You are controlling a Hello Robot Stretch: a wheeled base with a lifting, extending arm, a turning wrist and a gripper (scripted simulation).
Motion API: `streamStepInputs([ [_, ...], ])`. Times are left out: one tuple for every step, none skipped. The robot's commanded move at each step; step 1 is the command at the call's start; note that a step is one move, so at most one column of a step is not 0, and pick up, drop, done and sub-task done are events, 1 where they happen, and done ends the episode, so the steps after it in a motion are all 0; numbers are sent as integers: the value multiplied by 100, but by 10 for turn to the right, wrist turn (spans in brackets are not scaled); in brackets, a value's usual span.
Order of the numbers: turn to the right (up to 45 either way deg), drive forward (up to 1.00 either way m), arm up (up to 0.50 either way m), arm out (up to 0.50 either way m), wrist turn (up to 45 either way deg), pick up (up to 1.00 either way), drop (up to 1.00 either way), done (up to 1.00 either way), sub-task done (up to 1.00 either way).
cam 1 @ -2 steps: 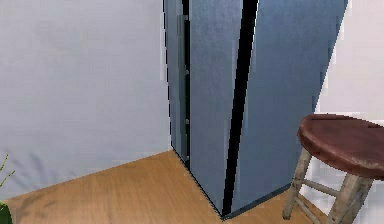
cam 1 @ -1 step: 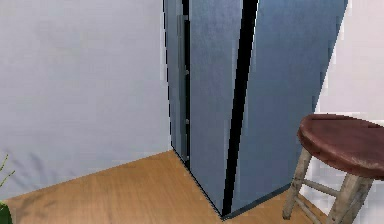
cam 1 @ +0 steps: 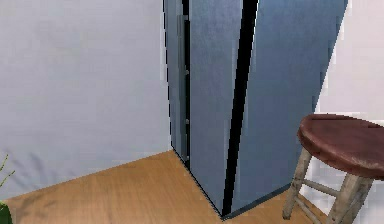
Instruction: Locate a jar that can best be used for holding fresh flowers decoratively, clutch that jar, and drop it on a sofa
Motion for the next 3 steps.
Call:
streamStepInputs([
  [0,0,0,0,0,100,0,0,0],
  [0,0,10,0,0,0,0,0,0],
  [0,0,18,0,0,0,0,0,0],
])
